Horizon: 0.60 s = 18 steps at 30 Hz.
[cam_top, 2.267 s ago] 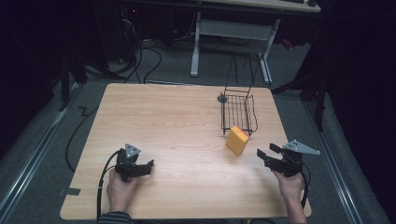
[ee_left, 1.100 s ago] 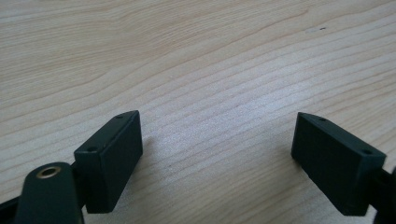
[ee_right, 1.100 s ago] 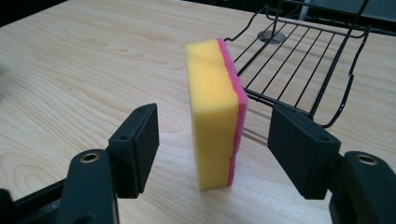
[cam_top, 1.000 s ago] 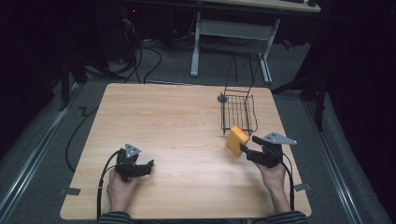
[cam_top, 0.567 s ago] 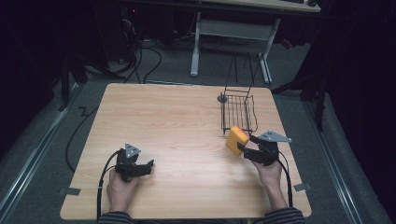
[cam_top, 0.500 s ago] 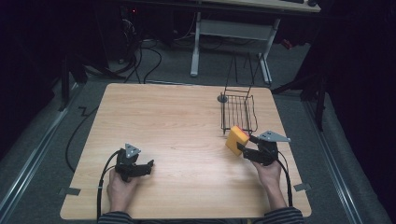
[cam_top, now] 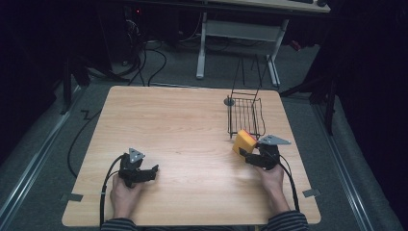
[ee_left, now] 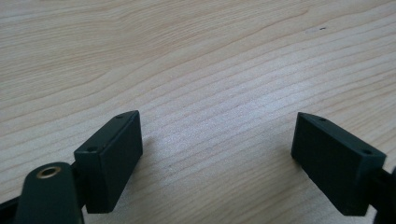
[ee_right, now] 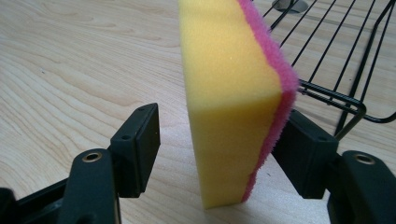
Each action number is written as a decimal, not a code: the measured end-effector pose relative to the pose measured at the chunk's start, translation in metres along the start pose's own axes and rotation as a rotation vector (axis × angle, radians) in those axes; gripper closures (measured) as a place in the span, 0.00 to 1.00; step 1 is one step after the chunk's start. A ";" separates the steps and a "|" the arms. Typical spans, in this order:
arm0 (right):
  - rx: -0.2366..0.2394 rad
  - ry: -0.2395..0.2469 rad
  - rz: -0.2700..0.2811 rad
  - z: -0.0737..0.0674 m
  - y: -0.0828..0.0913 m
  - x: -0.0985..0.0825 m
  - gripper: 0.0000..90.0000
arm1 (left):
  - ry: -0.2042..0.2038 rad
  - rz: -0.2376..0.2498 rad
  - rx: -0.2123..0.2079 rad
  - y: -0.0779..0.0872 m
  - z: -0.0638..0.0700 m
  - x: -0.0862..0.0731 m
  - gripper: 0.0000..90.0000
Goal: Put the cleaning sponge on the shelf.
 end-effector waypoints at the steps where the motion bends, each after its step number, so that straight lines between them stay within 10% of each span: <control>1: -0.001 -0.007 -0.005 0.000 -0.001 0.000 0.39 | 0.000 0.000 0.000 0.000 0.000 0.000 0.19; 18: 0.011 -0.017 -0.058 0.002 -0.020 -0.008 0.48 | 0.000 0.000 0.000 0.000 0.000 0.000 0.19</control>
Point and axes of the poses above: each handheld gripper's, and its own axes: y roughly backward along the jaws, x roughly out of its top, z roughly to its right, the point moved 1 cm from there along -y, roughly forward along the jaws, and after that the axes turned 14 degrees about y, right-handed, at the moved point
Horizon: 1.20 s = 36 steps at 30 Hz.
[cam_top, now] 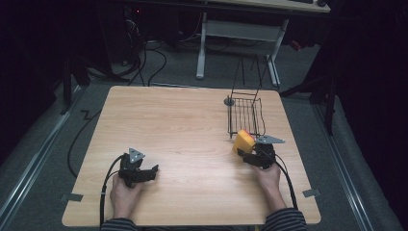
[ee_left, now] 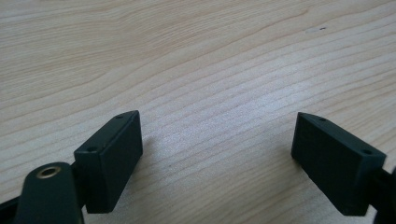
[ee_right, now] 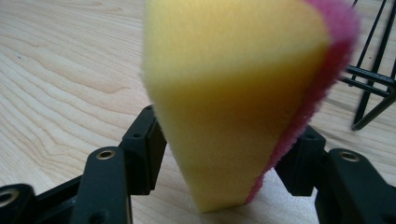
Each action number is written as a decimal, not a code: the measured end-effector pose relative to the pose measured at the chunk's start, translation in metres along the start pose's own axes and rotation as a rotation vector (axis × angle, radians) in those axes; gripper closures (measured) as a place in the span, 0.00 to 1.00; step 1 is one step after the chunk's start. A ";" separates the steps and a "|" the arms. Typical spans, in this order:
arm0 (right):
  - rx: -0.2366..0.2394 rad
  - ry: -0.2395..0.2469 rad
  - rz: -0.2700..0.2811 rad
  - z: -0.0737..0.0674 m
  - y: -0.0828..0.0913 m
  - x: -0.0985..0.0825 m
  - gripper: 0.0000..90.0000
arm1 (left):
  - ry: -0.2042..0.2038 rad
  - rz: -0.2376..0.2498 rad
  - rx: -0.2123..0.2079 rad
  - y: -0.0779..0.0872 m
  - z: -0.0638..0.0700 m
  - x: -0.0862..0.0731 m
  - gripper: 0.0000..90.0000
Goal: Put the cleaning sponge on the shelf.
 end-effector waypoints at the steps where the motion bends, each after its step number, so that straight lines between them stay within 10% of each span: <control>1: 0.000 0.001 0.001 0.000 -0.001 0.000 0.49 | 0.000 0.000 0.000 0.000 0.000 0.000 0.19; 36: 0.005 0.077 0.029 -0.010 0.012 0.002 0.67 | -0.001 0.000 0.000 0.000 0.000 0.000 0.19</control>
Point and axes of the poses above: each handheld gripper's, and its own axes: y roughly backward along the jaws, x roughly out of its top, z roughly to its right, the point moved 1 cm from there along -y, roughly forward along the jaws, and after that the axes turned 14 degrees about y, right-handed, at the moved point
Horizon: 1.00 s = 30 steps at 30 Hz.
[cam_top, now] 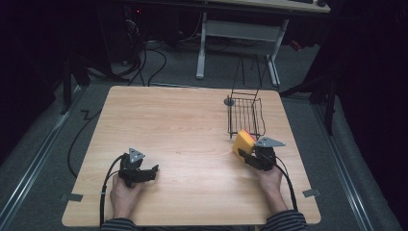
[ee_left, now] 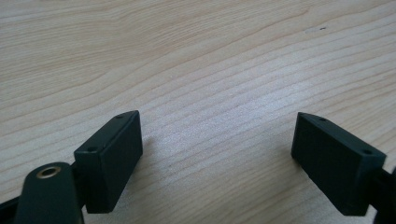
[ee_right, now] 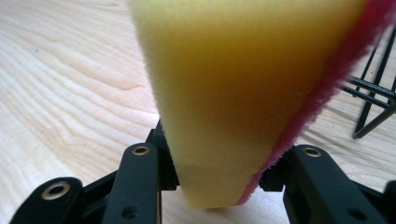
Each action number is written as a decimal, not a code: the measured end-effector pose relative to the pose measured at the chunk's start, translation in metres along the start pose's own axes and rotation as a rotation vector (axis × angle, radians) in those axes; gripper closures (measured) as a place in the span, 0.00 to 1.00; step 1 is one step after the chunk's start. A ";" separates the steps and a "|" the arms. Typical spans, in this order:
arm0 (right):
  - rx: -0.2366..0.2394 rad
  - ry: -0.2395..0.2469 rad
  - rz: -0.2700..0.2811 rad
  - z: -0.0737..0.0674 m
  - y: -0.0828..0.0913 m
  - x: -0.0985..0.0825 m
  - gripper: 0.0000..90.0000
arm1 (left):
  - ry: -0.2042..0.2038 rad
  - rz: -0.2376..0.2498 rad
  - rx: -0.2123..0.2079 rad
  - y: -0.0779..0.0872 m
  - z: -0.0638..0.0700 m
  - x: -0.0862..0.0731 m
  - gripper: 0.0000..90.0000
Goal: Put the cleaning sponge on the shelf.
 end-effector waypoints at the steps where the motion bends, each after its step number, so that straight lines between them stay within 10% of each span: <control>1: 0.002 0.008 0.004 -0.001 0.002 0.001 0.67 | 0.000 0.000 0.000 0.000 0.000 0.000 0.19; 30: 0.061 0.126 0.102 -0.024 0.047 0.040 0.67 | 0.001 0.000 -0.001 0.000 0.000 0.000 0.19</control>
Point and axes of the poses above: each handheld gripper's, and its own axes: y roughly backward along the jaws, x roughly out of its top, z roughly to its right, the point moved 1 cm from there along -y, roughly forward along the jaws, and after that the axes turned 14 degrees about y, right-handed, at the moved point
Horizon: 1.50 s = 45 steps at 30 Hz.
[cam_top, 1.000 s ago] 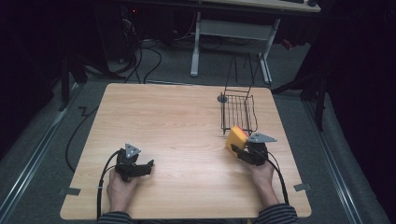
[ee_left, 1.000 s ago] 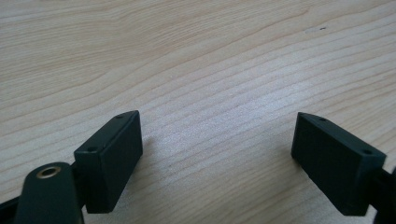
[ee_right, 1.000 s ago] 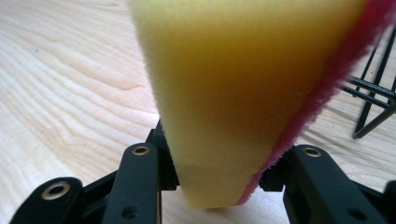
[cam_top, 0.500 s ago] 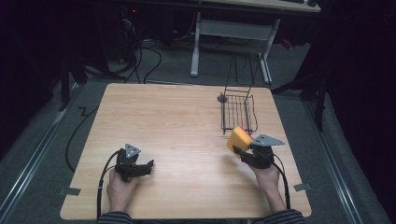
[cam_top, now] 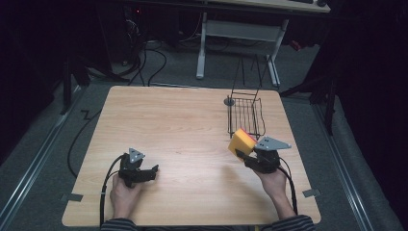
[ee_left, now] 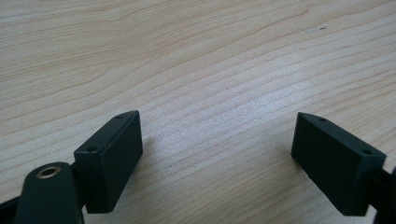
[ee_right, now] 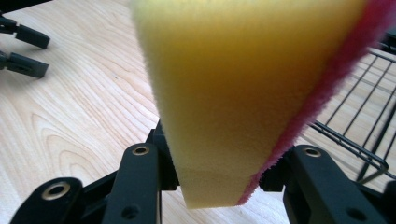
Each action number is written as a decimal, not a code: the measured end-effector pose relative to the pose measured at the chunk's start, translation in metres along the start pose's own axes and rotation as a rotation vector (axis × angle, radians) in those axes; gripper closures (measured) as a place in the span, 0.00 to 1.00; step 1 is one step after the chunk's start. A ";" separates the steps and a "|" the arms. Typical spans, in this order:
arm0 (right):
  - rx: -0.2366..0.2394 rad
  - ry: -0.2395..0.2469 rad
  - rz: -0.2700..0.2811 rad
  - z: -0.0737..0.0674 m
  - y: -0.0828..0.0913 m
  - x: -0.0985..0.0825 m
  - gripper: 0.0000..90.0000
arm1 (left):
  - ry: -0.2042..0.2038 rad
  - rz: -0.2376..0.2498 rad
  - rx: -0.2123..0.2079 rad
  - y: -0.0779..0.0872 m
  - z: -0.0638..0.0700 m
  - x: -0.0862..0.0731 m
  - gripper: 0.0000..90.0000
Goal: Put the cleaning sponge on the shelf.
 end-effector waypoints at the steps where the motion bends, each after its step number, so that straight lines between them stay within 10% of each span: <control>1: 0.021 -0.006 0.010 -0.001 0.001 0.004 0.67 | 0.000 0.000 0.000 0.000 0.000 0.000 0.19; 26: -0.012 -0.009 0.056 0.029 -0.003 0.049 0.68 | 0.000 0.000 0.000 0.000 0.000 0.000 0.19; 45: -0.058 -0.057 0.001 0.054 -0.031 0.046 0.68 | 0.000 0.000 0.000 0.000 0.000 0.000 0.19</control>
Point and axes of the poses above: each handheld gripper's, and its own axes: y roughly backward along the jaws, x roughly out of its top, z roughly to its right, the point moved 1 cm from there along -y, roughly forward along the jaws, and after that the axes turned 14 degrees about y, right-handed, at the moved point
